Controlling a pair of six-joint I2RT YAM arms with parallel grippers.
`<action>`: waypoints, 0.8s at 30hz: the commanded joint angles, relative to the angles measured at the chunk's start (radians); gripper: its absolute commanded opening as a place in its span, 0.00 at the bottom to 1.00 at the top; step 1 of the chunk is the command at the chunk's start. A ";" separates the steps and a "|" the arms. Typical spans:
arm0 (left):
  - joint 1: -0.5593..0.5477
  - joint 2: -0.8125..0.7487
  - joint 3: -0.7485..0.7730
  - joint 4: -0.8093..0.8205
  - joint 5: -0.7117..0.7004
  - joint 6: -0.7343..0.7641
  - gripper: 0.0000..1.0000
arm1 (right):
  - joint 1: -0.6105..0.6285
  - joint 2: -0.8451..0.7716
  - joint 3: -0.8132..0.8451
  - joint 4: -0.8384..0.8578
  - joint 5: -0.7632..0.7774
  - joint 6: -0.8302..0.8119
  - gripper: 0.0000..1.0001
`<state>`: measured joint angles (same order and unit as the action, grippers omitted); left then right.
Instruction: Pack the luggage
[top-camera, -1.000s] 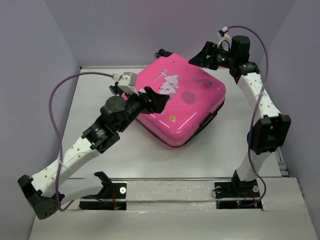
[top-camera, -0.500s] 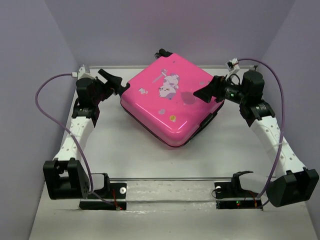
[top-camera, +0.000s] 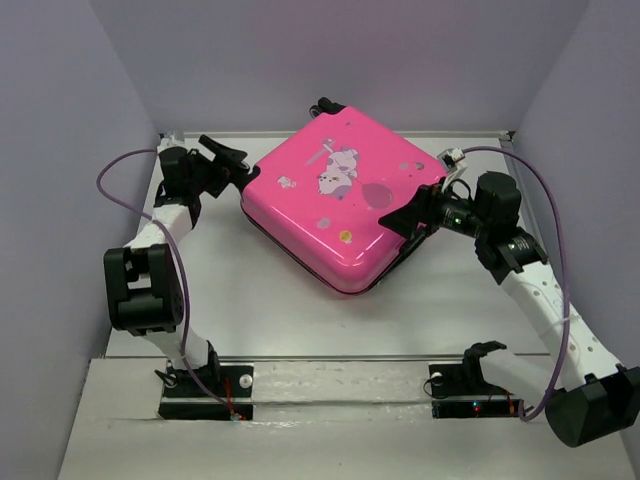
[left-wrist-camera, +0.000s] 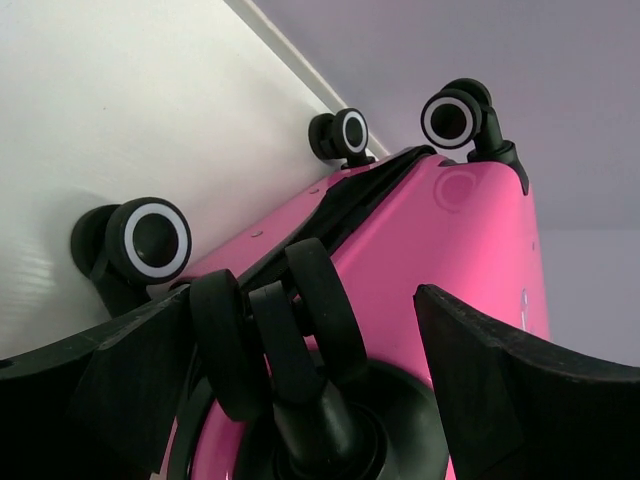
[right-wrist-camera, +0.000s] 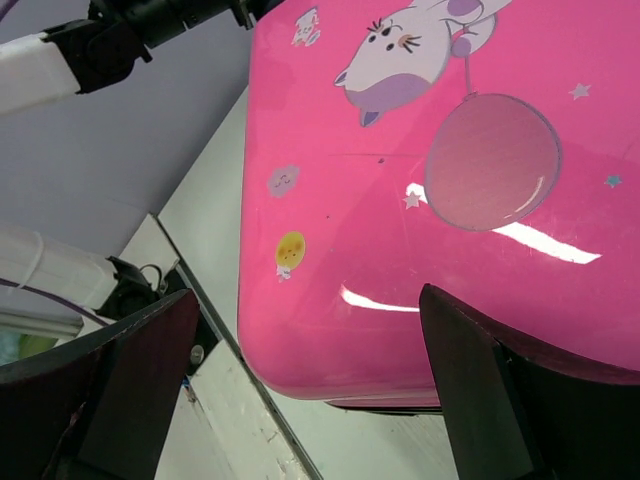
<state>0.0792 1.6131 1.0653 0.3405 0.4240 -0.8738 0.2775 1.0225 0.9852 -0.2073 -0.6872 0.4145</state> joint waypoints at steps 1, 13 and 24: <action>-0.007 0.004 0.047 0.146 0.050 -0.070 0.99 | 0.009 -0.035 -0.023 0.045 0.009 -0.011 0.97; -0.013 0.033 -0.016 0.342 0.073 -0.203 0.30 | 0.019 -0.065 -0.056 0.036 0.043 -0.019 0.98; -0.022 -0.103 0.079 0.371 0.127 -0.320 0.06 | 0.019 -0.070 -0.086 0.029 0.073 -0.034 0.99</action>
<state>0.0807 1.6547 1.0401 0.5480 0.4385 -1.1198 0.2897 0.9627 0.8993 -0.2119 -0.6449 0.4004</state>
